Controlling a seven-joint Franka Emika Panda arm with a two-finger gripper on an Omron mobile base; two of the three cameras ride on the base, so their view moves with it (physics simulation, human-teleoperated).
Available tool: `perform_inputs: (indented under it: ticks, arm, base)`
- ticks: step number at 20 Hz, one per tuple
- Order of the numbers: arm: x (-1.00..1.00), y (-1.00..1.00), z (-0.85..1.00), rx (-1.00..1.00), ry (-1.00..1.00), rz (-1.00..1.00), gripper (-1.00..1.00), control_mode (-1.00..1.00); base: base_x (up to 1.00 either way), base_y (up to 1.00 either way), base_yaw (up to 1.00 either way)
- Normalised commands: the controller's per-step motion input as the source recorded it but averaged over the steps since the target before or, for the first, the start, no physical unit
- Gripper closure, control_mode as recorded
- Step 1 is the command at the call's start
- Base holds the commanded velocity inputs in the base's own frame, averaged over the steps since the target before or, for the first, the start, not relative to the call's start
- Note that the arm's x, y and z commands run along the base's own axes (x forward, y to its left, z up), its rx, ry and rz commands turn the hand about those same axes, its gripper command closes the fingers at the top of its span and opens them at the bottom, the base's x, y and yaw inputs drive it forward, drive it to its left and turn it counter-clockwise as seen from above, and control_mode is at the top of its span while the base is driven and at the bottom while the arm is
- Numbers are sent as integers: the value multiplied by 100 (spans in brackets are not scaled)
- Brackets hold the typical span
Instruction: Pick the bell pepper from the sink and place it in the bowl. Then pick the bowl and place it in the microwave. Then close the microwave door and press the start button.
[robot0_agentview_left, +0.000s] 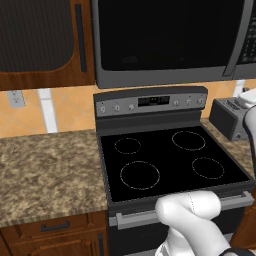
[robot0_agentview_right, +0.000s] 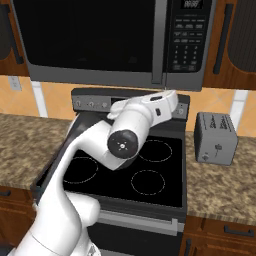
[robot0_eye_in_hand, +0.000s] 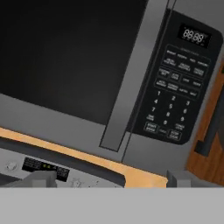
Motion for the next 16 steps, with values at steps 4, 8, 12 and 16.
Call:
perform_inputs:
  ticks: [4, 8, 12, 16]
  arm:
    - [33, -31, 1, 8, -1, 16, -100, -100]
    - [22, -61, 1, 10, -2, 25, -100, -100]
    - [19, -47, 19, 6, -5, 16, -100, -100]
    - [28, 24, 40, 0, -2, 1, -100, -100]
  base:
    - [0, 0, 0]
    - [0, 0, 0]
    - [0, 0, 0]
    - [0, 0, 0]
